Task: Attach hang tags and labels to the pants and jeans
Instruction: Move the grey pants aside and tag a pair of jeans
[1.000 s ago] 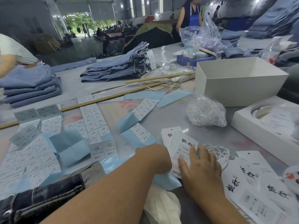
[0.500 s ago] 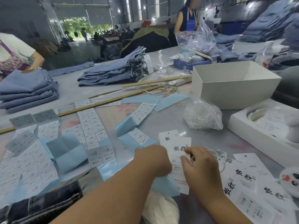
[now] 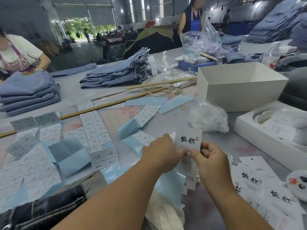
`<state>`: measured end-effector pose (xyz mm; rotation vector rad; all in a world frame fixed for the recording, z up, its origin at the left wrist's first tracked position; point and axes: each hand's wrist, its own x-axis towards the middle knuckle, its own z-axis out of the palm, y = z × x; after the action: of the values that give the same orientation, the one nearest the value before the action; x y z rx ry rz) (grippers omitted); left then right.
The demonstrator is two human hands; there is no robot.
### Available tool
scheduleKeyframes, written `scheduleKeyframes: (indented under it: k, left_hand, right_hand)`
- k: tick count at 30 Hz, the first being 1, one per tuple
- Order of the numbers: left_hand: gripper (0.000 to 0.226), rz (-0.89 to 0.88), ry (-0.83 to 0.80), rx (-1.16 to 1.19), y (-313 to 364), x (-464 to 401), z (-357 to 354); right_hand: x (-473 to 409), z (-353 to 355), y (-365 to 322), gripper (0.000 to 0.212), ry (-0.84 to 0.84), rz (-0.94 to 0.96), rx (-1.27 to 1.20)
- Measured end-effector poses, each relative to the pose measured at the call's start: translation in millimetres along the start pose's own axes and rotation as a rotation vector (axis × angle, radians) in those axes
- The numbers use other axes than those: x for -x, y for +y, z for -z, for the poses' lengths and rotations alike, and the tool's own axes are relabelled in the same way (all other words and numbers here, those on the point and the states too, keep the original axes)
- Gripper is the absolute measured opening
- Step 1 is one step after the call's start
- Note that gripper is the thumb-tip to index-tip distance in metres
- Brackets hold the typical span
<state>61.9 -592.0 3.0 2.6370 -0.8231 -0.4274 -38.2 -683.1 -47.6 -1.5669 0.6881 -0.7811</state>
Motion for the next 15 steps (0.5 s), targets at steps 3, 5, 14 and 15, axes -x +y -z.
scheduleKeyframes:
  k: [3,5,14,15]
  left_hand:
    - [0.038,-0.004,-0.023,0.049,-3.6,-1.3,1.5]
    - [0.03,-0.013,-0.023,0.086,-5.9,-2.8,2.0]
    - [0.04,0.065,-0.001,0.27,-15.9,-8.6,1.0]
    - [0.044,0.067,0.01,0.276,-16.0,-8.9,0.7]
  right_hand:
    - [-2.2,1.0,4.4,0.013,0.055,-0.026,-0.011]
    - [-4.1,1.2,6.7,0.014,0.067,-0.049,-0.018]
    - [-7.4,9.9,10.3,0.014,0.17,-0.02,0.049]
    - [-6.8,10.6,10.2,0.013,0.164,-0.025,0.039]
